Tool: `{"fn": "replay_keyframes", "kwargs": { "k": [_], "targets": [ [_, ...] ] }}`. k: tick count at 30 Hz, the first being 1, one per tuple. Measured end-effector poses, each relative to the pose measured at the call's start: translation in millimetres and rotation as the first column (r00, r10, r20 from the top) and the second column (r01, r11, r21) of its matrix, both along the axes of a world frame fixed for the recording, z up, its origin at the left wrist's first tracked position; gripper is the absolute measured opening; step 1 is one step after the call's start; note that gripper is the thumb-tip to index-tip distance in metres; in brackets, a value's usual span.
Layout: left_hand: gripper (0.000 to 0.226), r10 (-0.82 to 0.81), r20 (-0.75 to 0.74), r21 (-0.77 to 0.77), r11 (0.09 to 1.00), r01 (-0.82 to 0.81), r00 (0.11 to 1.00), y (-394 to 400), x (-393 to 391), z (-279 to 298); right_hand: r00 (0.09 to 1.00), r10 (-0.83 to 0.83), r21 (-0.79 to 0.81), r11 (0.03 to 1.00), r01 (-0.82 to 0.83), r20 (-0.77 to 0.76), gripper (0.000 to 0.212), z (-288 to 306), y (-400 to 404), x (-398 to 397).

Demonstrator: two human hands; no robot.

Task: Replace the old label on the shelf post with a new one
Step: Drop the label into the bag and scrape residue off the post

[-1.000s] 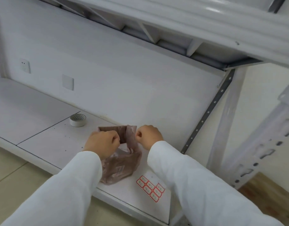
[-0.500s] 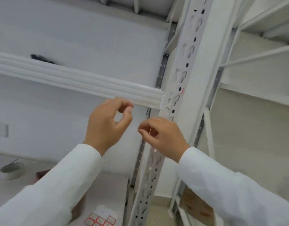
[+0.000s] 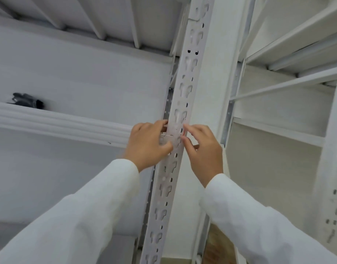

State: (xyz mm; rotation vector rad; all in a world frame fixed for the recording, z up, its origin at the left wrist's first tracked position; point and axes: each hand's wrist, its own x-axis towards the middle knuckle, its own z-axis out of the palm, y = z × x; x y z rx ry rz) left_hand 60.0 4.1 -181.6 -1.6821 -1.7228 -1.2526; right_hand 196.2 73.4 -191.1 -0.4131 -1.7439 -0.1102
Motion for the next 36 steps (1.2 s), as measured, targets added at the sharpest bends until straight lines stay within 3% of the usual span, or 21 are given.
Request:
{"fn": "replay_keyframes", "kwargs": {
  "k": [6, 17, 36],
  "targets": [
    [0.051, -0.033, 0.011, 0.000, 0.999, 0.033, 0.999, -4, 1, 1, 0.999, -0.016, 0.113, 0.993, 0.022, -0.047, 0.019, -8, 7, -3],
    [0.051, -0.044, 0.032, -0.027, 0.999, 0.045, 0.999, -8, 3, 2, 0.934, 0.079, -0.149, 0.979, -0.139, -0.348, 0.016, -15, -7, -27],
    [0.049, -0.056, 0.028, -0.032, 0.998, 0.057, 0.998, -7, 1, 2, 0.944, 0.068, -0.140, 0.983, -0.118, -0.322, 0.014, -14, -3, -26]
  ]
}}
